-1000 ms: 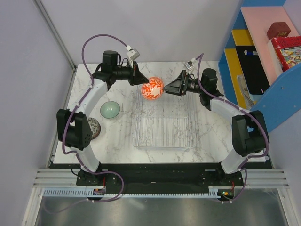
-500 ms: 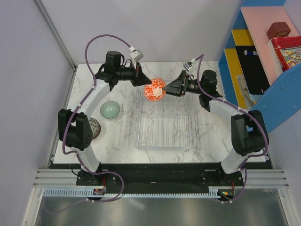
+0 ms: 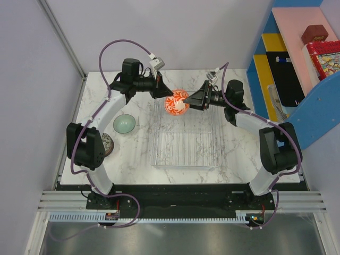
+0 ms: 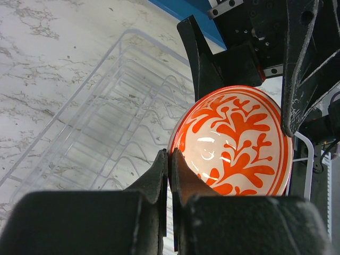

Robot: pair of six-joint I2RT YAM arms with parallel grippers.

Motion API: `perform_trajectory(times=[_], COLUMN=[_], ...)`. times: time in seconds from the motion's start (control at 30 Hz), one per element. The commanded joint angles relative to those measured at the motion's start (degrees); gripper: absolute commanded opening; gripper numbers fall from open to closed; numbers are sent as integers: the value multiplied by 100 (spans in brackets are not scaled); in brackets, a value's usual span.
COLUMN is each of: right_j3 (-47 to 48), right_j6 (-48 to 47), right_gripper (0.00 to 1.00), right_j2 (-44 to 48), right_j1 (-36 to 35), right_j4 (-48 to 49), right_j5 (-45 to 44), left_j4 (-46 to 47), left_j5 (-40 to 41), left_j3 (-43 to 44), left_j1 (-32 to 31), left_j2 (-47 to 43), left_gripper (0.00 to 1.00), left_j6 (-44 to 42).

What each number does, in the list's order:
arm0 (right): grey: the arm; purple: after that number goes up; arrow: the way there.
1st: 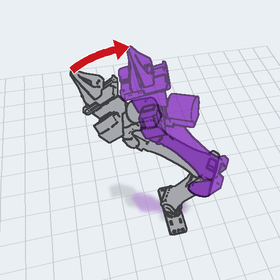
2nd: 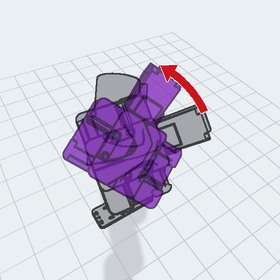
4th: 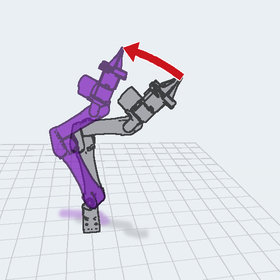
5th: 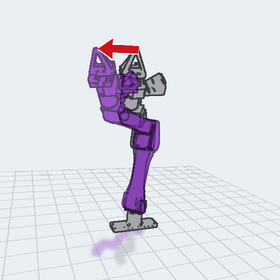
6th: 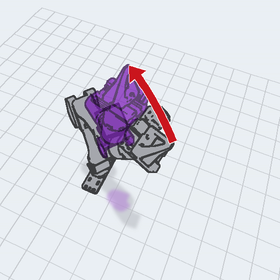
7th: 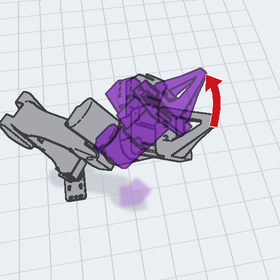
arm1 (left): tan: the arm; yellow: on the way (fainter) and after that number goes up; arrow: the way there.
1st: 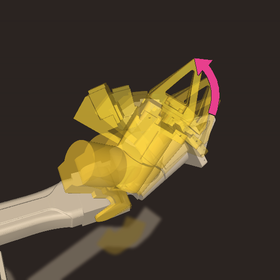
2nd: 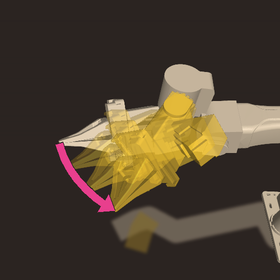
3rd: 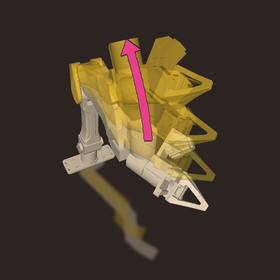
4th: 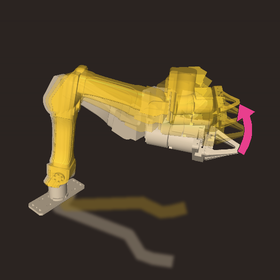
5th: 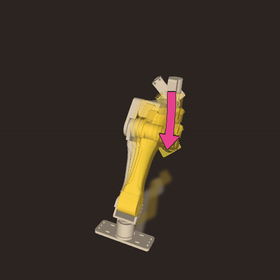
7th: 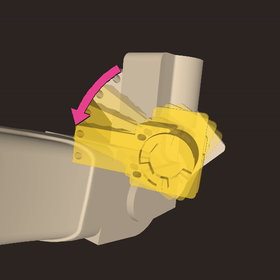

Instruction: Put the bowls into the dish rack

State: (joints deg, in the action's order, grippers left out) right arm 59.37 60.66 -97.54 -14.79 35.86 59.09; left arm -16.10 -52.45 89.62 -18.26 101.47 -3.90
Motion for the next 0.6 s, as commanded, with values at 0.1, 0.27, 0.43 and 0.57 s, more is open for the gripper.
perform_trajectory(times=[0.1, 0.27, 0.43, 0.57], right_j3=[-31, 13, 22, 74], right_j6=[218, 314, 367, 420], right_gripper=[90, 92, 94, 92], right_j2=[-108, -169, -178, -239], right_j1=[-24, -33, -68, -138], right_j4=[396, 422, 448, 492], right_j5=[129, 269, 322, 375], left_j4=[362, 353, 353, 362], left_j5=[-73, -3, -2, -20], left_j3=[46, 64, 46, 55], left_j1=[-72, -72, -72, -72], left_j2=[-224, -277, -277, -268], left_gripper=[2, 2, 2, 2], left_j6=[-84, -128, -120, -102])
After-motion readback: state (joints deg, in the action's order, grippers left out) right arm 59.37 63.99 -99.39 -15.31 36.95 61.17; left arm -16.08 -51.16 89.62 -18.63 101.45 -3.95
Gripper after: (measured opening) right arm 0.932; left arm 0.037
